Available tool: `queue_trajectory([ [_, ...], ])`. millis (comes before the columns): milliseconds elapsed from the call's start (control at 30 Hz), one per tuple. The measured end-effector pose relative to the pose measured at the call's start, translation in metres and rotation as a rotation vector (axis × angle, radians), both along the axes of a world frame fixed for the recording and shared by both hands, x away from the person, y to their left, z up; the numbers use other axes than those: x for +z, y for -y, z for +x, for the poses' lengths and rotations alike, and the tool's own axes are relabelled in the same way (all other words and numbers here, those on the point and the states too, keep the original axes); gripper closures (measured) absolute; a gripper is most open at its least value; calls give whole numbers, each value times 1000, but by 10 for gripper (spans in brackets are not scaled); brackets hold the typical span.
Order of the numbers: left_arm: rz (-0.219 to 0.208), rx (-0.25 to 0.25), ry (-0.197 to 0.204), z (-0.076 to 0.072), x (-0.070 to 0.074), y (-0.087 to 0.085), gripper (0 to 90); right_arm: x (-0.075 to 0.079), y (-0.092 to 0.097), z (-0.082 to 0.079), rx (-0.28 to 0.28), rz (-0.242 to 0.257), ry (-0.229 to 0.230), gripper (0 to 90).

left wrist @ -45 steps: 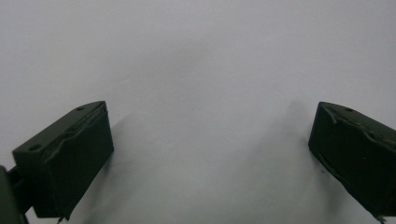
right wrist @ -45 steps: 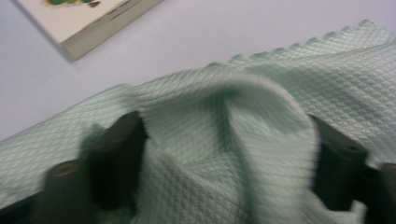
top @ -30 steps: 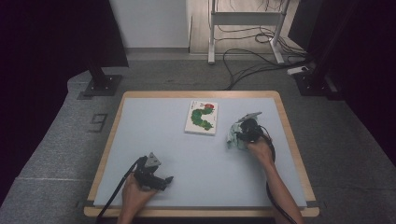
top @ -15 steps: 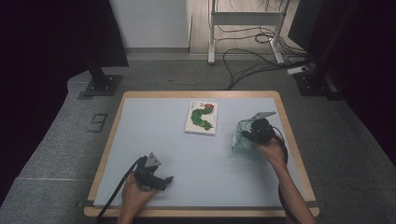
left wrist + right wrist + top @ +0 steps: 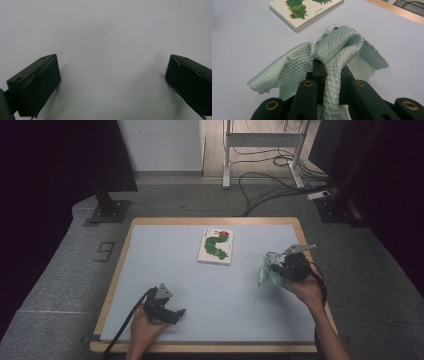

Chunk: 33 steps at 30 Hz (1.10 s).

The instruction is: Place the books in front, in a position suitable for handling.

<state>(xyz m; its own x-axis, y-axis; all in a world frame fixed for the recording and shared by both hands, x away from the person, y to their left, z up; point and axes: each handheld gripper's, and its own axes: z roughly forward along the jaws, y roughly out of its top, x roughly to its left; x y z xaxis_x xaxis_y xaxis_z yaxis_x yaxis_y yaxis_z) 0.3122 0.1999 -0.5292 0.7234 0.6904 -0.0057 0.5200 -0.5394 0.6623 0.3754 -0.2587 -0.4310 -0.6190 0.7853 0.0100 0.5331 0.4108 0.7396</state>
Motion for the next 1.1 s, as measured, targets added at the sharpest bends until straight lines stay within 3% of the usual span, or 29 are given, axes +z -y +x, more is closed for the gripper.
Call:
queue_trajectory([
  [433, -2, -1, -2, 0, 0, 0, 0, -3, 26, -47, -12, -29, -3, 796],
  [667, -2, 0, -1, 0, 0, 0, 0, -26, 39, -63, -33, -22, -19, 794],
  [1100, -1, 1, -2, 0, 0, 0, 0, -71, 37, -65, -46, -19, -53, 772],
])
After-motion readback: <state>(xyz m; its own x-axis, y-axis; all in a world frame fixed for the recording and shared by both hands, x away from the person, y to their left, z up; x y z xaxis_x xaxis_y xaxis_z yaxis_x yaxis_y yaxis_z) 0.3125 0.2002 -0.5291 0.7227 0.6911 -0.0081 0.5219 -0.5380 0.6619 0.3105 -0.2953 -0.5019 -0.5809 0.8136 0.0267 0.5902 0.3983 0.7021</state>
